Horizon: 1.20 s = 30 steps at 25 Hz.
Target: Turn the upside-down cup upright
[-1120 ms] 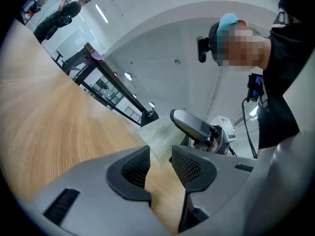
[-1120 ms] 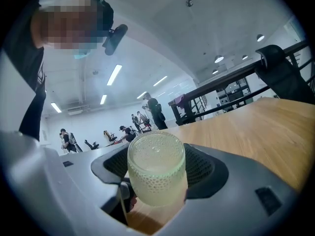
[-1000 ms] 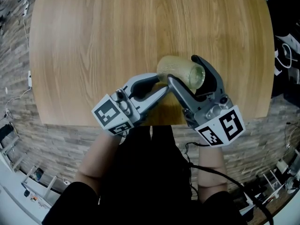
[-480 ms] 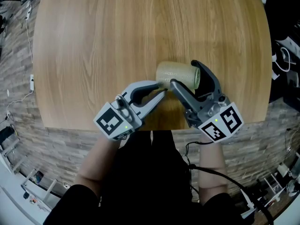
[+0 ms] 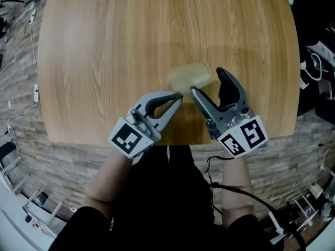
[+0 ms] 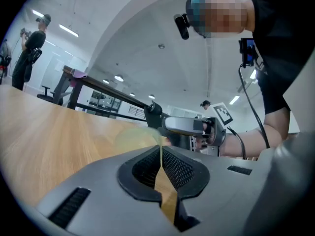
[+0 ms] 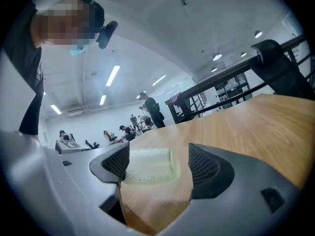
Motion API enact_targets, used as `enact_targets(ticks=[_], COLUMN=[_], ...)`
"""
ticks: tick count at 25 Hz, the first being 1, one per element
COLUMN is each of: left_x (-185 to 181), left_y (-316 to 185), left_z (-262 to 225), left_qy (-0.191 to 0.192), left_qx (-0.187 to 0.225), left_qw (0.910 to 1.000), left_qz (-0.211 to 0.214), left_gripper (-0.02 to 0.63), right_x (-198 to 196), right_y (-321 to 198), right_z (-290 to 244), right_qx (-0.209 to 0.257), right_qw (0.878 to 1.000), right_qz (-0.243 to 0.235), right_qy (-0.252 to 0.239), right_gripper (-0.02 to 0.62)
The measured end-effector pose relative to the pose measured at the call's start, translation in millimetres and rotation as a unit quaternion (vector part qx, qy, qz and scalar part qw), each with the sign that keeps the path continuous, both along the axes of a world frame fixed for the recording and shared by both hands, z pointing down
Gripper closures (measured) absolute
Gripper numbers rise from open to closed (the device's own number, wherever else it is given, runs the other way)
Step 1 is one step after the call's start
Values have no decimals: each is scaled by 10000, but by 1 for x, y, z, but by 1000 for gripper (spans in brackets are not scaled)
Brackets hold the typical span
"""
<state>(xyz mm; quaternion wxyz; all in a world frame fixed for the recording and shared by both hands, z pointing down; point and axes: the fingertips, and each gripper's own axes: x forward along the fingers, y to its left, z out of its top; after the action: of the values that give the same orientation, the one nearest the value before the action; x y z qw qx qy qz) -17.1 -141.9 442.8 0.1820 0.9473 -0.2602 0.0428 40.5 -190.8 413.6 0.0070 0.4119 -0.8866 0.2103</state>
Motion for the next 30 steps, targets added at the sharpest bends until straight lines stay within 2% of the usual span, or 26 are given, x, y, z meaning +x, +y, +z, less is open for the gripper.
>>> enact_targets(ticks=[3,5,8,12,16,21,24,27,30], left_x=[-3,-3,-3,-2,0,2,6,15,16], left_y=[-5,-6,-4,2,9,17,23,25,27], left_z=[-3,-7,-16,-29,-38,-45,-43,-40,-40], left_qy=[-131,-301,-483,-720,-1044,-1328,-1446,-1475,-1414], left_qx=[-65,7,71,204,354,440,449,447,454], left_qw=[9998,9995,9988,9972,9934,9889,9866,9858,9860], left_qz=[-155,-116,-45,56,310,508,599,673,761], left_gripper=[587,588,589,589,589,589,589,589,589], right_x=[7,10,6,-5,-19,-35,-43,-48,-59], right_y=[2,4,10,20,30,39,40,39,37], right_z=[-4,-5,-4,0,7,20,28,40,47], right_qx=[93,243,545,757,908,1224,1424,1603,1753], right_qw=[9990,9947,9775,9477,9103,8522,8221,7991,7898], right_qz=[-83,-237,-613,-1139,-1719,-2393,-2666,-2893,-2909], right_qy=[434,975,1944,2885,3655,4490,4825,5020,5107], right_gripper=[275,275,275,275,275,275,275,275,275])
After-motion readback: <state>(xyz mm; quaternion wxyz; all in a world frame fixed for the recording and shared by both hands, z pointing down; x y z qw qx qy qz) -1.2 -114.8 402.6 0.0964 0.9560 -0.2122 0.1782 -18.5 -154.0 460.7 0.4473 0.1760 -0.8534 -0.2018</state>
